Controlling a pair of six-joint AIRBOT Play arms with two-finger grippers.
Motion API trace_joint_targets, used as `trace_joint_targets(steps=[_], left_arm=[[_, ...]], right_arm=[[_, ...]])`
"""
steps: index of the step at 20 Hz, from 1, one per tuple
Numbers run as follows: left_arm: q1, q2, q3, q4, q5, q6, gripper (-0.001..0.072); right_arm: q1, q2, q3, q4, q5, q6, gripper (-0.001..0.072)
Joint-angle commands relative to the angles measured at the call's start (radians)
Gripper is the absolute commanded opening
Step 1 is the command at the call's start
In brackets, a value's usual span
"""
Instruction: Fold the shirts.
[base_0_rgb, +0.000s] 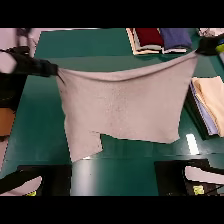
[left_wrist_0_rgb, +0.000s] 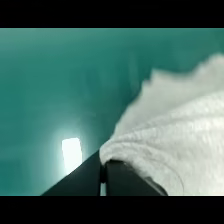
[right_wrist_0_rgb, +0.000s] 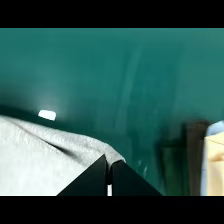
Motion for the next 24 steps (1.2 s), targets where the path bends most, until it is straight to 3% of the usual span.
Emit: trace_joint_targets(steps=[1, 2, 3, 4, 7, 9, 13, 17, 20, 24], left_arm=[[0.001, -0.134, -0.042, 0.004, 0.077, -0.005, 0.0025], [0.001, -0.135, -0.038, 0.013, 0.079, -0.005, 0.0184], [0.003, -0.133, -0.027, 0.027, 0.061, -0.004, 0.0482], [0.013, -0.133, -0.004, 0.034, 0.011, -0.003, 0.0518], [0.095, -0.111, 0.038, 0.019, -0.204, -0.003, 0.0519], [0.163, -0.064, -0.025, -0.045, -0.265, 0.003, 0.0518], [0.260, 0.058, -0.327, -0.266, -0.166, 0.003, 0.0518], [0.269, 0.064, -0.539, -0.432, -0.080, 0.051, 0.0518], [0.269, 0.064, -0.602, -0.570, -0.020, 0.111, 0.0518], [0.206, 0.061, -0.618, -0.581, -0.001, 0.135, 0.0517]], right_arm=[[0.043, -0.134, -0.051, 0.003, -0.058, 0.000, 0.0015], [0.055, -0.164, -0.034, 0.004, -0.066, 0.000, 0.0099], [0.061, -0.190, -0.009, 0.004, -0.063, 0.000, 0.0310], [0.061, -0.210, 0.024, 0.005, -0.046, 0.000, 0.0395], [0.042, -0.211, 0.066, 0.087, 0.047, -0.027, 0.0386], [0.018, -0.156, -0.009, 0.153, 0.065, -0.050, 0.0387], [-0.027, -0.003, -0.250, 0.285, 0.019, -0.110, 0.0386], [-0.032, 0.100, -0.399, 0.292, -0.045, -0.123, 0.0386], [-0.032, 0.130, -0.435, 0.291, -0.066, -0.123, 0.0386], [-0.032, 0.132, -0.435, 0.292, -0.064, -0.123, 0.0386]])
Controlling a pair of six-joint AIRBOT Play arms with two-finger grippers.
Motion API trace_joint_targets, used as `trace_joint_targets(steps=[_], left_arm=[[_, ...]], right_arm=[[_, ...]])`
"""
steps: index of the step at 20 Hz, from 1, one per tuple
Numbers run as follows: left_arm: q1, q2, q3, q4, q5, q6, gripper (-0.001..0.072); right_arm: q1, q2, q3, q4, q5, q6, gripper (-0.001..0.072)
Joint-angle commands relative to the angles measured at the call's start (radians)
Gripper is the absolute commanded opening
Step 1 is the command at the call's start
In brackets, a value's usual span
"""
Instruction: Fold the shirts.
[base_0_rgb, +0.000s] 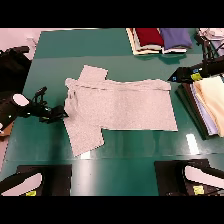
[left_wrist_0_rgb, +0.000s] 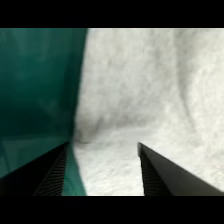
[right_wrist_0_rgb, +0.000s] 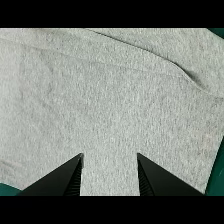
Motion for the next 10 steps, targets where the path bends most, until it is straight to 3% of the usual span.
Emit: trace_joint_targets(steps=[1, 4, 5, 6, 7, 10], left_arm=[[-0.060, 0.001, -0.029, -0.050, 0.029, 0.034, 0.0517], [-0.080, 0.002, -0.028, -0.021, 0.025, 0.030, 0.0514], [-0.080, 0.002, -0.026, -0.018, 0.020, 0.026, 0.0357], [-0.080, 0.002, -0.015, -0.014, 0.010, 0.026, 0.0137], [-0.080, 0.002, 0.002, -0.011, -0.004, 0.026, 0.0019], [-0.080, 0.031, 0.068, 0.000, -0.027, 0.027, 0.0020]], right_arm=[[-0.001, 0.012, -0.015, 0.006, -0.006, -0.003, 0.0386], [-0.002, 0.012, -0.015, -0.002, 0.013, -0.003, 0.0386], [-0.005, 0.012, -0.015, -0.005, 0.026, -0.003, 0.0386], [-0.013, 0.012, -0.016, -0.005, 0.046, -0.003, 0.0387], [-0.028, 0.016, -0.029, -0.005, 0.064, -0.003, 0.0386], [-0.122, 0.071, -0.185, -0.039, 0.069, -0.003, 0.0386]])
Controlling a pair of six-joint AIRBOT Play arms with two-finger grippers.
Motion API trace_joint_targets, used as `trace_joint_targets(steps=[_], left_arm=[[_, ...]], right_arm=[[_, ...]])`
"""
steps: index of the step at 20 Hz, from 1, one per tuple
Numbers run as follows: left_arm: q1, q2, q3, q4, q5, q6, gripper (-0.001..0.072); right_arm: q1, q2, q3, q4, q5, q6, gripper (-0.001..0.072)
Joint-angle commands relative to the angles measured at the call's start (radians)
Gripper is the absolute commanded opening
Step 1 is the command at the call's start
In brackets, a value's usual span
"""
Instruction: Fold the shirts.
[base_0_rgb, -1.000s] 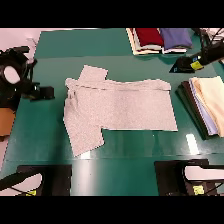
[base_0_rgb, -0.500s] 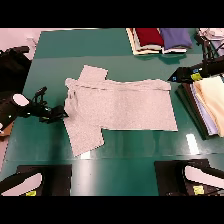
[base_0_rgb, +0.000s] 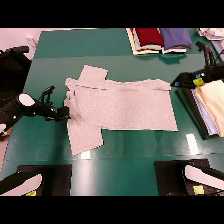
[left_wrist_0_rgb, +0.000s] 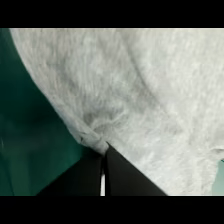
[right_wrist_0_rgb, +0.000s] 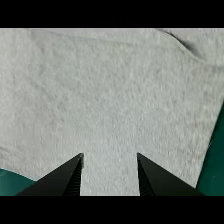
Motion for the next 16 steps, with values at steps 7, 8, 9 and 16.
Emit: trace_joint_targets(steps=[7, 8, 9, 16], left_arm=[[-0.004, 0.078, 0.072, 0.014, 0.000, 0.007, 0.0021], [-0.004, 0.078, 0.072, 0.013, 0.000, 0.007, 0.0021], [-0.004, 0.078, 0.072, 0.013, 0.000, 0.007, 0.0021], [-0.004, 0.078, 0.073, 0.013, -0.015, 0.007, 0.0021]], right_arm=[[-0.396, 0.067, -0.503, -0.080, 0.029, 0.000, 0.0548], [-0.409, 0.049, -0.533, -0.062, 0.027, -0.002, 0.0493], [-0.408, 0.030, -0.559, -0.044, 0.023, -0.015, 0.0448], [-0.197, -0.043, -0.554, 0.010, -0.038, -0.031, 0.0281]])
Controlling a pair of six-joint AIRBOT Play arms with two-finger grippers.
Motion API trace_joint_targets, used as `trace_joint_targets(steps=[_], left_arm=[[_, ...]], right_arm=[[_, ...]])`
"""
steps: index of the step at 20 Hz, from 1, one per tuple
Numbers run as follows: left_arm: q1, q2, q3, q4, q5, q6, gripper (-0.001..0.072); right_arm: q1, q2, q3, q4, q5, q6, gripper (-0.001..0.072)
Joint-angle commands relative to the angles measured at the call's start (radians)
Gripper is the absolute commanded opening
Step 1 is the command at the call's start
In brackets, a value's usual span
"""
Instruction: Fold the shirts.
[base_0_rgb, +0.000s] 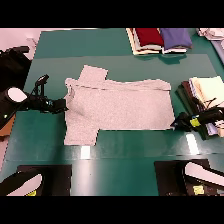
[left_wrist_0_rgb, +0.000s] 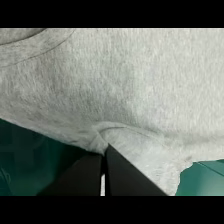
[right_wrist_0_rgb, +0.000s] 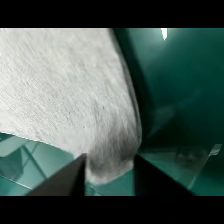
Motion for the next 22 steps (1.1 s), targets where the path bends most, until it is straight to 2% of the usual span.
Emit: trace_joint_targets(steps=[1, 2, 3, 8, 11, 15, 18, 22], left_arm=[[0.000, 0.001, 0.008, 0.000, -0.023, 0.001, 0.0020], [0.000, 0.010, 0.025, 0.001, -0.037, 0.001, 0.0020], [0.000, 0.037, 0.047, 0.012, -0.042, 0.001, 0.0020], [0.000, 0.269, 0.330, 0.059, -0.051, -0.008, 0.0020], [0.000, 0.388, 0.600, 0.071, -0.037, -0.008, 0.0020], [0.000, 0.453, 0.934, 0.118, -0.038, -0.008, 0.0020], [0.000, 0.454, 1.089, 0.134, -0.047, -0.029, 0.0019], [0.000, 0.438, 1.111, 0.204, -0.091, -0.060, 0.0019]], right_arm=[[0.109, -0.013, 0.028, 0.015, -0.023, -0.022, 0.0130], [0.140, 0.006, 0.053, 0.014, -0.024, -0.029, 0.0047], [0.164, 0.036, 0.090, 0.015, -0.023, -0.029, 0.0014], [0.227, 0.262, 0.446, 0.017, -0.037, -0.029, 0.0014], [0.232, 0.378, 0.706, 0.016, -0.129, -0.027, 0.0014], [0.232, 0.480, 0.965, 0.007, -0.189, -0.026, 0.0014], [0.232, 0.502, 1.086, -0.075, -0.146, 0.035, 0.0013], [0.232, 0.422, 1.249, -0.150, 0.013, 0.065, 0.0013]])
